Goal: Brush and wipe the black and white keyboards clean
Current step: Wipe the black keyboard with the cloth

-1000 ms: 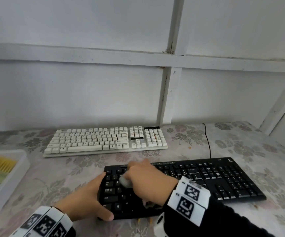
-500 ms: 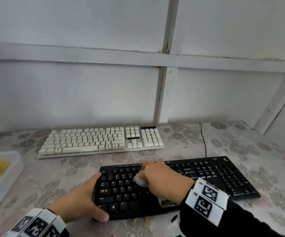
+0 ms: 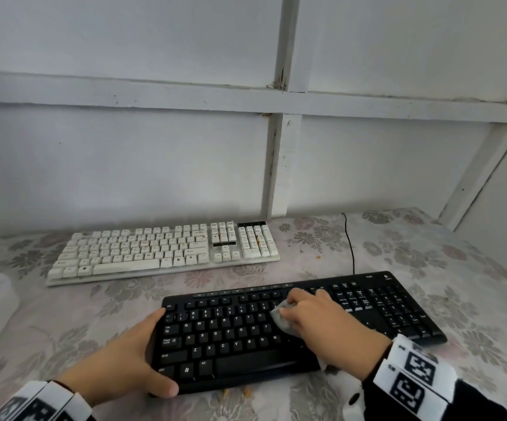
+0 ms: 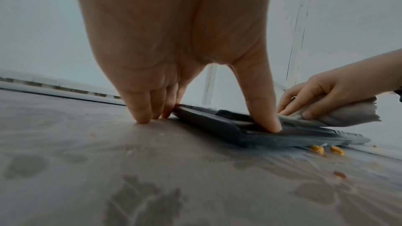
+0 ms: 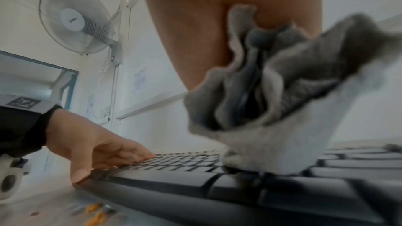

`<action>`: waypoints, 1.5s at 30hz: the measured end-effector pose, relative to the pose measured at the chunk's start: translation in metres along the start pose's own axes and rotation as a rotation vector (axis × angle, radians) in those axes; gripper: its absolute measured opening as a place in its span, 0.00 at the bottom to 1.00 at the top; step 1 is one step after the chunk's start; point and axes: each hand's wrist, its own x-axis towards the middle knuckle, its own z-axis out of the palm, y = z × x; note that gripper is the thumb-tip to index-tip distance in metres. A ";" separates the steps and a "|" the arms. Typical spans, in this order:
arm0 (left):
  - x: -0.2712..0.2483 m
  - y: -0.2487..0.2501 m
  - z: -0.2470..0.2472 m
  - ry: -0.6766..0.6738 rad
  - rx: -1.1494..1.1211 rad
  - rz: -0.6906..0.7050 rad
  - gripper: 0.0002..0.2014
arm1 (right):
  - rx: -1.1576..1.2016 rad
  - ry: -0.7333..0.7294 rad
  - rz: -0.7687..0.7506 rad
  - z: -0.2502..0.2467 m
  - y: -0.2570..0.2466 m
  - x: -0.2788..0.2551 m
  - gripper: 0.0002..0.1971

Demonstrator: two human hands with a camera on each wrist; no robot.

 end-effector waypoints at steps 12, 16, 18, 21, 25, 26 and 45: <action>-0.001 0.002 0.001 0.015 0.003 -0.032 0.61 | 0.128 0.032 -0.114 -0.016 -0.038 0.013 0.11; -0.001 0.002 0.001 0.019 -0.010 -0.014 0.57 | 0.035 -0.017 -0.052 -0.008 -0.013 0.006 0.13; -0.001 0.002 0.000 0.010 0.000 -0.009 0.57 | -0.011 -0.050 0.037 -0.009 0.004 -0.001 0.12; -0.001 0.001 -0.001 0.015 0.011 -0.004 0.59 | -0.062 -0.068 0.150 -0.019 0.021 -0.014 0.15; -0.001 -0.003 -0.002 0.011 0.043 -0.040 0.66 | -0.149 -0.067 0.266 -0.036 0.037 -0.025 0.20; -0.001 -0.003 -0.002 0.009 0.046 -0.043 0.66 | -0.157 -0.059 0.281 -0.038 0.039 -0.024 0.20; -0.003 0.010 0.000 0.029 0.024 -0.036 0.54 | -0.151 -0.100 0.415 -0.035 0.069 -0.047 0.20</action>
